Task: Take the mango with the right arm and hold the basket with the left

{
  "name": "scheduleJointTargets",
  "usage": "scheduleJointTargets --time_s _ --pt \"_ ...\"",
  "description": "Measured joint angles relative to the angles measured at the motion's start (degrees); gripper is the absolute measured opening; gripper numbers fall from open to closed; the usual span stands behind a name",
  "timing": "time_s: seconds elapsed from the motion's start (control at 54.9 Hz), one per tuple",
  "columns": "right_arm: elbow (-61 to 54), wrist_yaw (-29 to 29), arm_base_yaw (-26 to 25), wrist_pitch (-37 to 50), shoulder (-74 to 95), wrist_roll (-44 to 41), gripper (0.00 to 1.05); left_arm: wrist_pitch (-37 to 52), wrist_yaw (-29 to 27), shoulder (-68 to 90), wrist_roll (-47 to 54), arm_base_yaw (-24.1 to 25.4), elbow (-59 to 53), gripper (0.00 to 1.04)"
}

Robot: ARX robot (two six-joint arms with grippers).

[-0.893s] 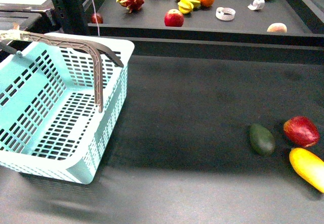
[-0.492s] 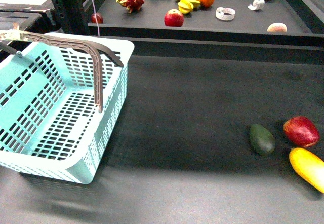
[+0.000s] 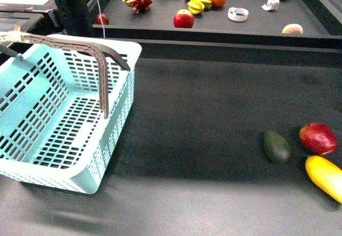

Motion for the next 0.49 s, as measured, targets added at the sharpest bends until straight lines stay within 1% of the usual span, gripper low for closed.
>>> scheduleJointTargets --time_s 0.055,0.164,0.328,0.492 --pt "0.00 -0.02 0.00 0.00 0.00 0.00 0.97 1.20 1.62 8.50 -2.71 -0.35 4.96 0.97" --pt "0.00 0.00 0.00 0.00 0.00 0.00 0.97 2.12 3.72 19.17 -6.71 -1.36 12.57 0.97" --pt "0.00 0.00 0.00 0.00 0.00 0.00 0.97 1.75 6.51 29.05 -10.60 -3.54 22.95 0.97" --pt "0.00 0.00 0.00 0.00 0.00 0.00 0.97 0.39 7.67 36.09 -14.05 -4.90 29.77 0.97"
